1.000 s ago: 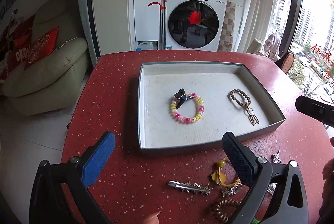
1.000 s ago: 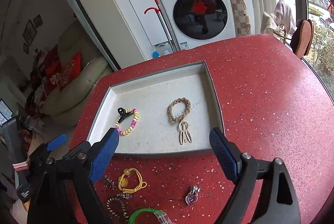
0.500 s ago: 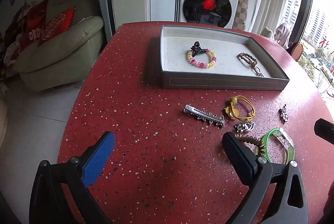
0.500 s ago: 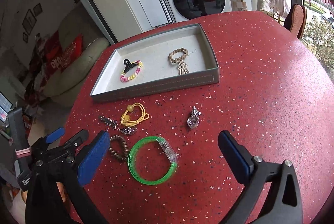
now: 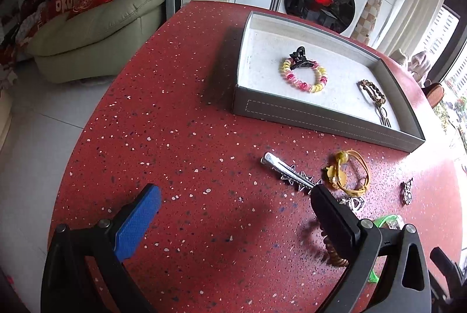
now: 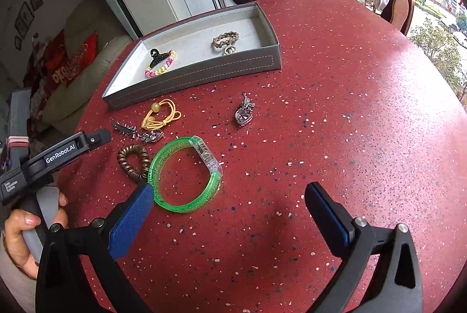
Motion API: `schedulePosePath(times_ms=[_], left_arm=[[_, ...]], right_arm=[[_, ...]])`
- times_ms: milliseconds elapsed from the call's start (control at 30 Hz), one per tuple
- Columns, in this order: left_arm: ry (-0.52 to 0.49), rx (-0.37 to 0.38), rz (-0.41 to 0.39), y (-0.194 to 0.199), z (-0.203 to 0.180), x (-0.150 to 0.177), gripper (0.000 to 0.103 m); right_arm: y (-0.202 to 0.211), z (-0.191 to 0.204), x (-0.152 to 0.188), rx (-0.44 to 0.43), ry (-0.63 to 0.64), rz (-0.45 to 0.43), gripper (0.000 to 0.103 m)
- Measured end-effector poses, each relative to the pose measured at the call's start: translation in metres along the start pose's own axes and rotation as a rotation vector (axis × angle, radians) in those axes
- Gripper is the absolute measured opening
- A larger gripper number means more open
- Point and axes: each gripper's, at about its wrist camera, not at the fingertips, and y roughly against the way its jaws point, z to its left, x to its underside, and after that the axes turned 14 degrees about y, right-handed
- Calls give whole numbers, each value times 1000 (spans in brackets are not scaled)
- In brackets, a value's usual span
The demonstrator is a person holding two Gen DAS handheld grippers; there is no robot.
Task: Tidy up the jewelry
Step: 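Withdraw both open tools from the tray toward the silver clip and green bangle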
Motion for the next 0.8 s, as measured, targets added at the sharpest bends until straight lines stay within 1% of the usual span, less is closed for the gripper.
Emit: schedulePosePath(times_ms=[167, 300, 433, 533, 600, 633, 733, 800], left_arm=[[27, -46, 29, -16, -14, -6, 103], [5, -87, 34, -27, -25, -4, 103], [-55, -109, -4, -26, -28, 0, 103], [-135, -120, -48, -22, -26, 2, 103], [-180, -125, -64, -20, -23, 2, 103], [-189, -117, -62, -20, -19, 1, 103], [-174, -66, -52, -14, -8, -2, 103], [-183, -28, -62, -9, -7, -3, 103]], right_arm=[[-1, -1, -1, 10, 4, 0, 103], [-4, -3, -3, 27, 3, 5, 103], [-9, -4, -7, 42, 16, 15, 103], [-13, -3, -8, 43, 27, 27, 103], [-16, 0, -10, 45, 41, 32, 103], [-17, 2, -10, 46, 50, 33, 103], [-20, 6, -12, 50, 74, 39, 103], [-22, 8, -13, 49, 83, 42, 103]])
